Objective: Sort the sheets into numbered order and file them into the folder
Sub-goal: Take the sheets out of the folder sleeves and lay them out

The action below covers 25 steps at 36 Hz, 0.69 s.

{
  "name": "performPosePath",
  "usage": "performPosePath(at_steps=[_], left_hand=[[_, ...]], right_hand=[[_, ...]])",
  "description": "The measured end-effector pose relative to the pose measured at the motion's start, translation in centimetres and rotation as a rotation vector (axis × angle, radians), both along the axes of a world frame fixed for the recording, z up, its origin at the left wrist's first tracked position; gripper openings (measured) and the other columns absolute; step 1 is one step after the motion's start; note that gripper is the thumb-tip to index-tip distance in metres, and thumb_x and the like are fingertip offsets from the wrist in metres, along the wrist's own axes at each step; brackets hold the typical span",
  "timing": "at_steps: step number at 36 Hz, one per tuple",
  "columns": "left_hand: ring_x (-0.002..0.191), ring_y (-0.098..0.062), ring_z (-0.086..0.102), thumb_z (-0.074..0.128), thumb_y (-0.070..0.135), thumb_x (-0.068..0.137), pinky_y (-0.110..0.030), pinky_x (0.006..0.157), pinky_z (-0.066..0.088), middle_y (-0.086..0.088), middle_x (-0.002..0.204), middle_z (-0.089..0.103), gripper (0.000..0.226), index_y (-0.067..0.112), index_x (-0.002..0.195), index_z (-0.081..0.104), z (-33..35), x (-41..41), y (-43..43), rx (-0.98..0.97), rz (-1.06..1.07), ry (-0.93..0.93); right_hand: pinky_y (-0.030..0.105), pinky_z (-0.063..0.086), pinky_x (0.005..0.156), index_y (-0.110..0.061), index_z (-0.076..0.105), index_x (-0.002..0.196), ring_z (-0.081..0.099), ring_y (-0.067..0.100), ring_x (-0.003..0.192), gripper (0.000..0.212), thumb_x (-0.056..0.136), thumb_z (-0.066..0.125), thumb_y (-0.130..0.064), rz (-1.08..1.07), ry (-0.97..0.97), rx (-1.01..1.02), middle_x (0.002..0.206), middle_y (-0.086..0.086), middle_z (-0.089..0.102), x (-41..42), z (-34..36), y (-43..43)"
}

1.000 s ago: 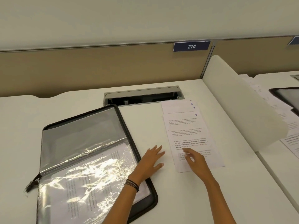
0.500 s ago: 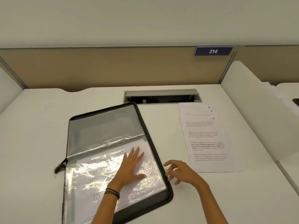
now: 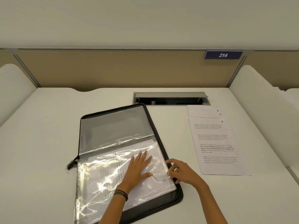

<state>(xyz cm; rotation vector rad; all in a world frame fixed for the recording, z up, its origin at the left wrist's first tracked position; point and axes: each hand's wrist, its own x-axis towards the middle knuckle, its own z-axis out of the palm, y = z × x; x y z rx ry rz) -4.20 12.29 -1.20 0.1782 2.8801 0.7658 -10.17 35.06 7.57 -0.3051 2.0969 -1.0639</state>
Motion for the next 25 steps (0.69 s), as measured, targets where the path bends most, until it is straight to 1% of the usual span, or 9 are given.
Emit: performPosePath(at_steps=[3, 6, 9, 13, 16, 18, 20, 22, 25], left_hand=[[0.143, -0.012, -0.021, 0.003, 0.092, 0.067, -0.025, 0.109, -0.026, 0.008, 0.154, -0.016, 0.093, 0.04, 0.143, -0.001, 0.5, 0.1, 0.0, 0.016, 0.003, -0.008], [0.143, -0.008, -0.016, 0.008, 0.092, 0.067, -0.024, 0.111, -0.02, 0.013, 0.152, -0.013, 0.093, 0.038, 0.143, 0.001, 1.2, 0.2, -0.4, 0.093, 0.012, -0.032], [0.142, -0.005, -0.011, 0.01, 0.093, 0.067, -0.021, 0.11, -0.017, 0.017, 0.152, -0.007, 0.092, 0.041, 0.142, 0.009, 2.1, 0.5, -1.4, 0.171, 0.075, -0.015], [0.141, 0.0, -0.007, 0.01, 0.094, 0.067, -0.013, 0.106, -0.018, 0.021, 0.152, 0.0, 0.09, 0.043, 0.141, 0.016, 4.1, 1.2, -3.0, 0.233, 0.169, 0.031], [0.14, 0.002, 0.006, 0.016, 0.093, 0.068, -0.023, 0.115, -0.003, 0.021, 0.151, 0.011, 0.086, 0.044, 0.138, 0.024, 5.9, 1.7, -4.3, 0.279, 0.241, 0.058], [0.139, 0.0, 0.016, 0.028, 0.085, 0.076, -0.03, 0.118, 0.012, 0.02, 0.151, 0.019, 0.073, 0.045, 0.138, 0.029, 7.4, 2.0, -5.0, 0.321, 0.274, 0.058], [0.139, 0.0, 0.022, 0.041, 0.067, 0.086, -0.031, 0.116, 0.021, 0.019, 0.152, 0.025, 0.059, 0.043, 0.138, 0.034, 9.0, 2.4, -5.5, 0.353, 0.297, 0.058], [0.136, 0.006, 0.021, 0.041, 0.063, 0.085, -0.025, 0.113, 0.022, 0.023, 0.149, 0.026, 0.054, 0.046, 0.136, 0.034, 10.6, 2.8, -5.9, 0.346, 0.298, 0.093], [0.135, 0.01, 0.02, 0.034, 0.071, 0.083, -0.019, 0.11, 0.021, 0.028, 0.147, 0.026, 0.054, 0.055, 0.134, 0.031, 12.2, 3.1, -6.3, 0.319, 0.27, 0.15]], right_hand=[[0.028, 0.058, 0.062, -0.027, 0.044, 0.13, 0.066, 0.012, 0.074, 0.049, 0.088, 0.062, -0.009, 0.009, 0.01, -0.029, 0.091, 0.006, 0.068, 0.2, 0.1, -0.3], [0.024, 0.054, 0.055, -0.029, 0.045, 0.129, 0.064, 0.007, 0.064, 0.051, 0.088, 0.061, -0.004, 0.01, 0.035, -0.053, 0.082, 0.002, 0.069, 0.3, 0.3, -0.8], [0.016, 0.046, 0.05, -0.026, 0.052, 0.122, 0.06, 0.001, 0.056, 0.044, 0.087, 0.06, -0.001, -0.005, 0.083, -0.081, 0.077, 0.0, 0.069, 0.2, 0.6, -1.4], [0.019, 0.049, 0.06, -0.019, 0.067, 0.107, 0.066, 0.006, 0.071, 0.028, 0.087, 0.058, 0.0, -0.063, 0.09, -0.165, 0.077, 0.002, 0.073, 0.0, 1.2, -2.1], [0.012, 0.042, 0.052, -0.015, 0.073, 0.096, 0.06, 0.0, 0.062, 0.017, 0.088, 0.061, -0.006, -0.163, 0.063, -0.258, 0.081, 0.002, 0.073, -0.3, 1.9, -2.9], [0.014, 0.043, 0.052, -0.014, 0.073, 0.095, 0.055, 0.002, 0.058, 0.015, 0.089, 0.062, -0.007, -0.248, 0.051, -0.347, 0.083, 0.003, 0.074, -0.7, 2.1, -3.3], [0.018, 0.045, 0.053, -0.013, 0.073, 0.096, 0.057, 0.009, 0.063, 0.015, 0.089, 0.061, -0.006, -0.352, 0.024, -0.441, 0.084, 0.004, 0.074, -1.1, 2.3, -3.8], [0.021, 0.047, 0.055, -0.012, 0.072, 0.096, 0.061, 0.012, 0.07, 0.014, 0.088, 0.062, -0.006, -0.45, -0.001, -0.517, 0.086, 0.005, 0.074, -1.5, 2.3, -4.3], [0.021, 0.051, 0.059, -0.008, 0.07, 0.102, 0.066, 0.013, 0.077, 0.016, 0.087, 0.063, -0.006, -0.544, -0.025, -0.603, 0.092, 0.006, 0.073, -2.0, 2.3, -5.1]])
